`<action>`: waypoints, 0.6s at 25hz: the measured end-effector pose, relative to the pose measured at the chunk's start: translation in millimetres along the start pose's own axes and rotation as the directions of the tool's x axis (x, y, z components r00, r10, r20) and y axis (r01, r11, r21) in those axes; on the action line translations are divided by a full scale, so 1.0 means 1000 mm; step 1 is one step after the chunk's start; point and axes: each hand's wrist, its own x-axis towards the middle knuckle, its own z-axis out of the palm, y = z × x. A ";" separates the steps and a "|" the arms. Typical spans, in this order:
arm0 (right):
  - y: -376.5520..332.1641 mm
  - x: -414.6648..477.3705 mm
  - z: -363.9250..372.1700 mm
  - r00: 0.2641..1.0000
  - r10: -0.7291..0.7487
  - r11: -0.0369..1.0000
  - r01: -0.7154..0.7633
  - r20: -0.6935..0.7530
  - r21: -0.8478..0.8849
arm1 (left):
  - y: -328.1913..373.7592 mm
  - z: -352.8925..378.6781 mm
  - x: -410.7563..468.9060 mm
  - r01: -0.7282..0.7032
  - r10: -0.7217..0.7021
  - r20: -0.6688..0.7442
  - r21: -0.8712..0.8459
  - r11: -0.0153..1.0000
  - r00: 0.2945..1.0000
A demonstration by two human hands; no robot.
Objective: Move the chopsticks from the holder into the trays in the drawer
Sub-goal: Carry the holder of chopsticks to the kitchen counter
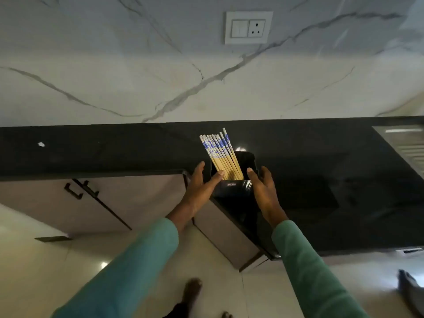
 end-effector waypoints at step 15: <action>0.016 -0.030 0.021 0.982 0.143 0.971 -0.116 -0.120 0.210 | -0.016 0.003 0.025 -0.040 0.057 0.256 -0.070 0.997 0.965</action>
